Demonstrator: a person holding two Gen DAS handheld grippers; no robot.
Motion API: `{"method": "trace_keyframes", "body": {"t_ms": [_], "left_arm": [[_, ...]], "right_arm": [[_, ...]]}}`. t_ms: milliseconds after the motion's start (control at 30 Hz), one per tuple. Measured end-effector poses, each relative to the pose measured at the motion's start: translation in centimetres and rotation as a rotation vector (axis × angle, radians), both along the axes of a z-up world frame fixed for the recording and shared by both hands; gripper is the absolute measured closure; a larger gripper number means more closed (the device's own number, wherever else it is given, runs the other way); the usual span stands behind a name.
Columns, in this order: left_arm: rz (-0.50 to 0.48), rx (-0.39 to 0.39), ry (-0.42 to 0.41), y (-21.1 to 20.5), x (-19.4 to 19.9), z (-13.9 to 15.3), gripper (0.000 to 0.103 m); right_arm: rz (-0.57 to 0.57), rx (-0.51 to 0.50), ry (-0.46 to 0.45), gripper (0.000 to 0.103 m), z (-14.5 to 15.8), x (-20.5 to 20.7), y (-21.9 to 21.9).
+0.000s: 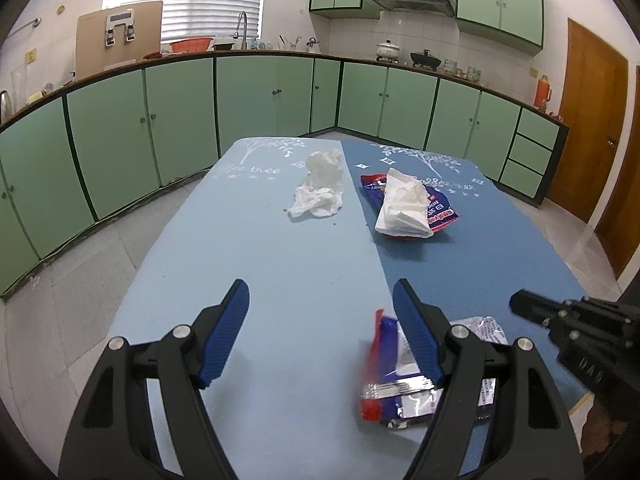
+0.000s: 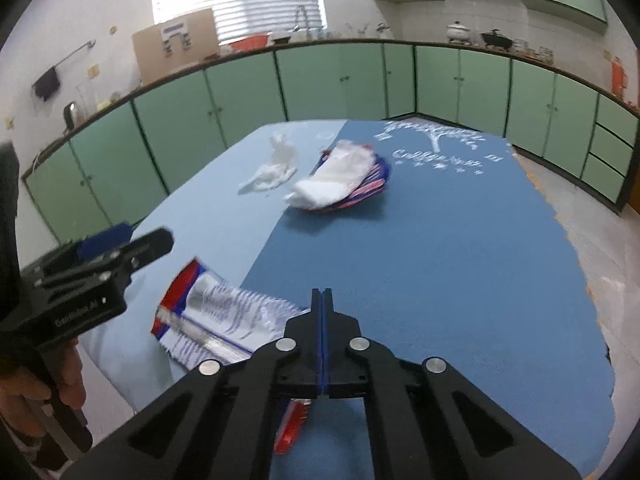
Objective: Collect trash
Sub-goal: 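Grasp the red-and-white snack wrapper with the right tool, then grasp the white tissue with the left tool while the right tool holds the wrapper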
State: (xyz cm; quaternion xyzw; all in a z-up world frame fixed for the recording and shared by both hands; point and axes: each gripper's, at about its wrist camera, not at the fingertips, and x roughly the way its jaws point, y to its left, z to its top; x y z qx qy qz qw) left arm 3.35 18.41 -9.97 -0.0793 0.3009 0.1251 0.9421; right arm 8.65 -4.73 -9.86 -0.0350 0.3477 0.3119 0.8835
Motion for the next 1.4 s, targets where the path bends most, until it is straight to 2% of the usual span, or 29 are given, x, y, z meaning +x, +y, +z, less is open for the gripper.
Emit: {"method": "trace_keyframes", "body": {"t_ms": [167, 200, 300, 333, 433, 567, 733, 933, 1100, 1233, 1400], "left_arm": [[-0.006, 0.008, -0.002, -0.3, 0.2, 0.1, 0.031], [-0.005, 0.011, 0.000, -0.3, 0.2, 0.1, 0.031], [0.005, 0.011, 0.001, 0.0, 0.1, 0.0, 0.031], [0.009, 0.010, 0.000, 0.1, 0.1, 0.1, 0.031], [0.020, 0.008, -0.003, 0.4, 0.0, 0.2, 0.031], [0.022, 0.005, -0.005, 0.6, 0.0, 0.2, 0.031], [0.024, 0.002, -0.005, 0.6, -0.1, 0.1, 0.031], [0.028, -0.004, 0.000, 0.9, -0.2, 0.0, 0.031], [0.023, -0.005, 0.000, 0.9, -0.1, 0.0, 0.031], [0.006, -0.013, 0.002, 0.6, 0.6, 0.1, 0.031], [-0.040, -0.027, -0.006, -0.8, 3.2, 0.7, 0.031]], "right_arm": [[0.019, -0.005, 0.048, 0.103, -0.2, 0.7, -0.3], [0.027, -0.007, 0.048, 0.098, -0.2, 0.6, -0.1], [0.055, -0.012, 0.040, 0.064, -0.1, -0.1, 0.5], [0.061, -0.016, 0.036, 0.058, -0.1, -0.3, 0.8], [0.101, -0.036, 0.057, 0.049, -0.7, -0.7, 1.8], [0.118, -0.080, 0.109, 0.049, -2.1, -0.6, 2.5], [0.119, -0.113, 0.103, 0.070, -2.8, -1.1, 2.8], [0.134, -0.093, 0.087, 0.089, -2.4, -1.5, 2.6], [0.086, -0.062, 0.062, 0.093, -1.4, -0.9, 1.6], [-0.011, -0.014, 0.039, 0.094, 0.2, 0.8, -0.7], [-0.124, 0.014, 0.003, 0.095, 1.8, 3.3, -3.3]]}}
